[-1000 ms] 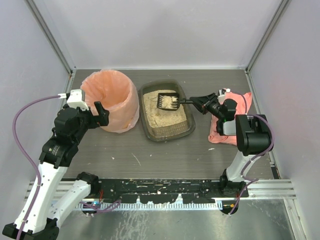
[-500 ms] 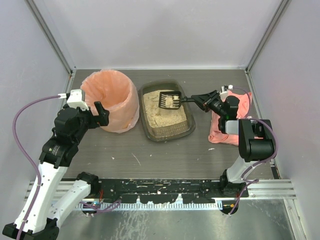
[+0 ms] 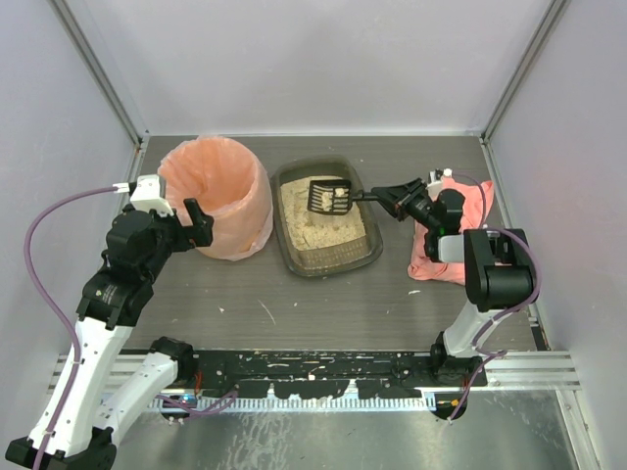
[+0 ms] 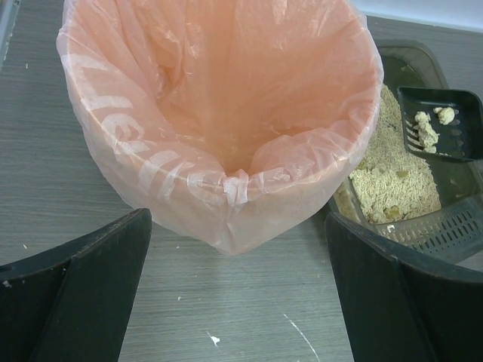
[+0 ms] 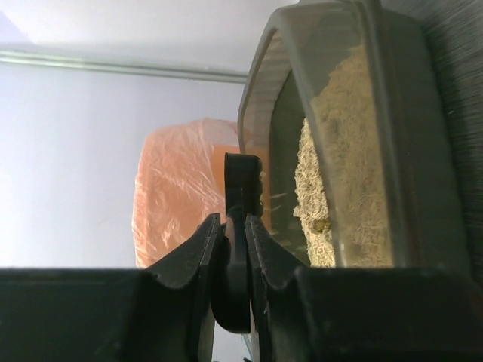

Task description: Clean the litter box

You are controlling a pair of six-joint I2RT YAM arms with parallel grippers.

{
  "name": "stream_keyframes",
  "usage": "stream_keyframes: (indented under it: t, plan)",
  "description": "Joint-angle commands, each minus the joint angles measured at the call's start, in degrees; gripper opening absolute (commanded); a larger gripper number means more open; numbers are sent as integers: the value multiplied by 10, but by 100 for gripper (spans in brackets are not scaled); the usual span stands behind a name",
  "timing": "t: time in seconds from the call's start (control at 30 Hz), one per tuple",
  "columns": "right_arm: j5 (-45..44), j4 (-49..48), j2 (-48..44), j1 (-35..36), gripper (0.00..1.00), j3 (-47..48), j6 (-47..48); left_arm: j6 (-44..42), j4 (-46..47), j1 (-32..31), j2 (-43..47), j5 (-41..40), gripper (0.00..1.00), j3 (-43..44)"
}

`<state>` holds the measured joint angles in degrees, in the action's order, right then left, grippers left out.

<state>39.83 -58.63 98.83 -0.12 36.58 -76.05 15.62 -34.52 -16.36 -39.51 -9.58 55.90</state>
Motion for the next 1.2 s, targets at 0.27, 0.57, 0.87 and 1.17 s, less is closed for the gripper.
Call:
stream_keyframes:
  t: [0.27, 0.57, 0.87, 1.17]
  plan:
    - [-11, -59, -17, -31, 1, -19, -20, -2, 26, 5, 0, 14, 100, 4]
    - [-18, -77, -9, -17, 1, -15, -26, -2, 24, 6, 0, 8, 100, 2]
    - [19, -36, -9, 24, 1, 21, 11, -1, 25, 9, 2, 16, 100, -1]
    - [14, -2, -38, 14, 1, 3, 32, -1, 32, 11, 5, 26, 99, -1]
